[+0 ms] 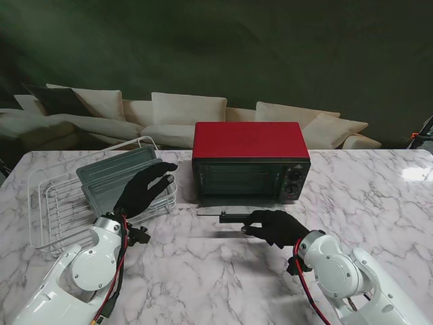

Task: Slide the trays into the oven

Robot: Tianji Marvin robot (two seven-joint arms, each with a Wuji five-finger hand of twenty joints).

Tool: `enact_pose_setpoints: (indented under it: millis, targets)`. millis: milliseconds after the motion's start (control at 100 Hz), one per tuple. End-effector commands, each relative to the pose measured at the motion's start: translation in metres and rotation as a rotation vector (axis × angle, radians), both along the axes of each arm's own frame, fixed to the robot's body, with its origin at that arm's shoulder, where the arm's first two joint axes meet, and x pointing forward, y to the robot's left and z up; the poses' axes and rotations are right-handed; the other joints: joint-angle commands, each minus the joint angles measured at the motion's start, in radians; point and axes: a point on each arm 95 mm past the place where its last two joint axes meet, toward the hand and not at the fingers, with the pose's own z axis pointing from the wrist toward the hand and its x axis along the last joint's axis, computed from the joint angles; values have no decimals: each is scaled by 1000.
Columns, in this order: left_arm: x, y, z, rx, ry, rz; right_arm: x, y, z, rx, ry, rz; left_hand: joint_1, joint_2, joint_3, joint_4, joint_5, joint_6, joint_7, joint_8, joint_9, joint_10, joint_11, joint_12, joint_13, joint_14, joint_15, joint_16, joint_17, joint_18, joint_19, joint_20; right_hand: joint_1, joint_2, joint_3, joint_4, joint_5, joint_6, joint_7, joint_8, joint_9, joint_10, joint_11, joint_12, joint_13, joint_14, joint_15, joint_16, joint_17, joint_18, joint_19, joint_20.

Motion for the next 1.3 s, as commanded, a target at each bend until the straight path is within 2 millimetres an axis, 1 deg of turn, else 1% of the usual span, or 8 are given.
enact_pose_setpoints:
  millis: [0,270,470,630,820,950,1140,1290]
  targets:
    - [0,-1,-2,4,10,-5,-8,-3,-10,10,32,-11,-15,42,-35,-21,20,1,8,12,-4,-20,-2,11,-10,-5,-26,8,-7,13,-25,22,-15,34,-19,-12,7,20,3,14,22,-1,-14,-11,40,52,-3,-12,-7,29,19,-12]
    - [0,0,-3,9,14,-3,-15,-2,-8,60,84,-1,-15,44,-35,-21,20,1,8,12,-3,-20,-1,12,-9,-6,-26,8,-8,14,-25,22,9,44,-37,-11,79,15,19,32,23,18,-38,-17,34,67,-28,-10,-22,45,-4,-16]
    - [0,1,-3,7,14,2,-24,-3,1,97,87,20,-15,44,-35,-21,20,1,9,12,-2,-20,0,12,-9,-5,-26,9,-7,14,-25,22,45,54,-66,-9,147,-61,-27,100,-4,42,-84,-18,-11,85,-76,3,-74,49,-46,-14]
    - [0,1,-2,9,10,3,-28,-8,22,142,-36,17,-14,43,-35,-21,20,2,9,12,-1,-20,1,12,-8,-6,-26,9,-6,13,-25,22,61,55,-77,-9,131,-103,-72,126,-142,56,-266,-67,-179,69,-339,-25,-265,-29,-234,-81]
    - [0,2,-2,13,8,2,-26,-14,44,171,-177,-29,-13,44,-34,-21,20,2,9,12,2,-20,1,12,-8,-5,-26,8,-8,13,-26,22,89,48,-85,-9,144,-110,-106,144,-248,56,-494,-158,-299,14,-658,-71,-396,-48,-409,-145]
    - [0,3,-3,17,5,3,-20,-13,49,177,-239,-58,-13,44,-34,-21,18,2,8,11,3,-18,1,12,-8,-5,-26,8,-7,14,-26,22,100,33,-84,-11,134,-140,-129,151,-393,28,-684,-275,-445,-63,-913,-160,-502,-86,-539,-200]
    - [0,4,-3,20,0,8,-5,-10,49,180,-326,-110,-10,45,-34,-21,22,5,9,12,9,-17,4,13,-6,-4,-25,9,-7,13,-26,22,92,21,-74,-12,76,-179,-151,147,-535,-25,-755,-353,-603,-141,-1085,-262,-616,-147,-694,-279]
    - [0,5,-3,24,-9,14,3,-8,41,235,-348,-158,-2,48,-32,-20,27,11,13,13,21,-14,11,17,-3,-3,-20,11,-4,11,-20,24,87,30,-73,-13,26,-203,-155,145,-605,-85,-783,-368,-661,-171,-1112,-281,-646,-165,-721,-291]
